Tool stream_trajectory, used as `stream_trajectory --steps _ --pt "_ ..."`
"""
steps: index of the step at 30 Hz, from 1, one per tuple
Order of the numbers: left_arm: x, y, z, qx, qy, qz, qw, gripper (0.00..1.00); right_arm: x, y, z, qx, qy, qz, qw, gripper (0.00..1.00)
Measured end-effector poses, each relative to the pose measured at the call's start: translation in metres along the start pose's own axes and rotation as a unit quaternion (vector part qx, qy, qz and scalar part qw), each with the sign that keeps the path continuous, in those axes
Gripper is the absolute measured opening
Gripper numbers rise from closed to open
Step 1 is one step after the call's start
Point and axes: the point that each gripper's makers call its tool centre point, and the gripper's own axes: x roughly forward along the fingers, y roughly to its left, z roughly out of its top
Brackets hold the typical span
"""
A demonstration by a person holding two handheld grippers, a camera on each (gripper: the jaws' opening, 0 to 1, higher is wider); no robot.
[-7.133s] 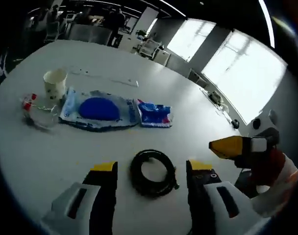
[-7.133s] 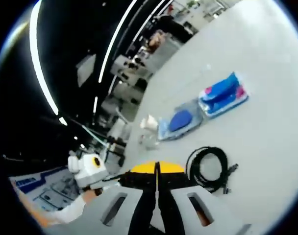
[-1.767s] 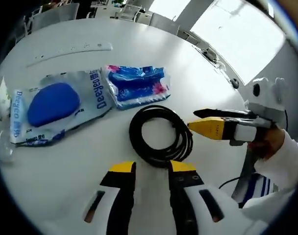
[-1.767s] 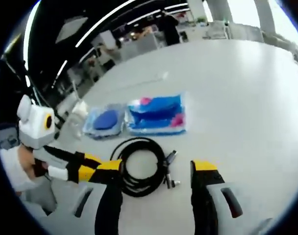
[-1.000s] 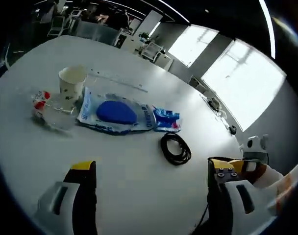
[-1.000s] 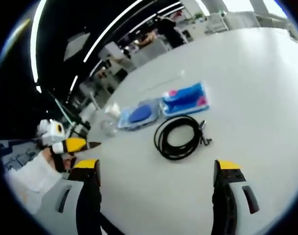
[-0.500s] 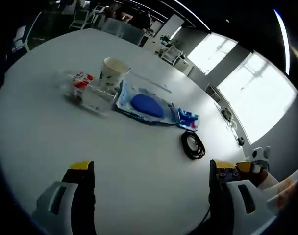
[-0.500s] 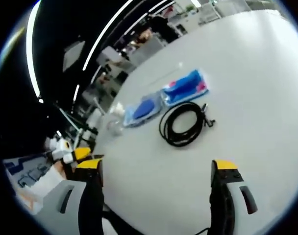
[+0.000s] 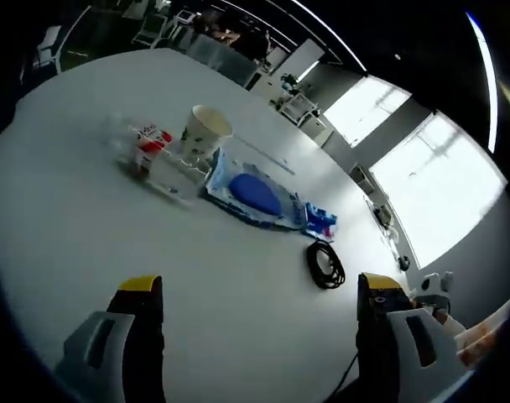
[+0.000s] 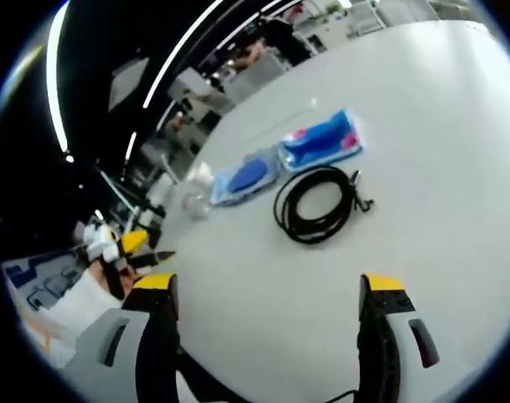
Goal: Arrange the tabletop items into an orderly group along one side of the table until the central work area is clear of visible clutter.
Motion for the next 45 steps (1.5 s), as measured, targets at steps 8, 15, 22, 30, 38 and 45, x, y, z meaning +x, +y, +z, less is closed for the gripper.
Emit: stream_trajectory --steps 8,15,22,30,38,45 --pt "-0.007 0.014 0.006 -0.038 -0.021 0.006 0.9991 0.98 0.004 0.002 0.002 -0.009 0.006 0.005 0.9999 0.85" --pt "-0.012 0.027 0.014 -0.048 -0.034 0.014 0.9982 0.98 0.006 0.002 0.002 -0.009 0.01 0.005 0.9999 0.85" --pt "-0.013 0.033 0.013 -0.051 -0.033 0.019 0.998 0.97 0.006 0.001 0.001 -0.001 0.01 0.002 0.9999 0.85" --pt "-0.013 0.047 0.019 -0.027 -0.022 0.039 0.9986 0.97 0.007 0.001 0.004 -0.005 0.009 -0.001 0.9999 0.84" --pt "-0.009 0.08 0.057 -0.032 -0.034 0.069 0.9965 0.93 0.006 -0.002 0.001 -0.001 0.016 -0.008 0.9998 0.84" --pt "0.002 0.111 0.098 -0.104 -0.064 0.094 0.9881 0.9 0.006 -0.007 -0.001 0.006 0.018 -0.016 0.9997 0.83"
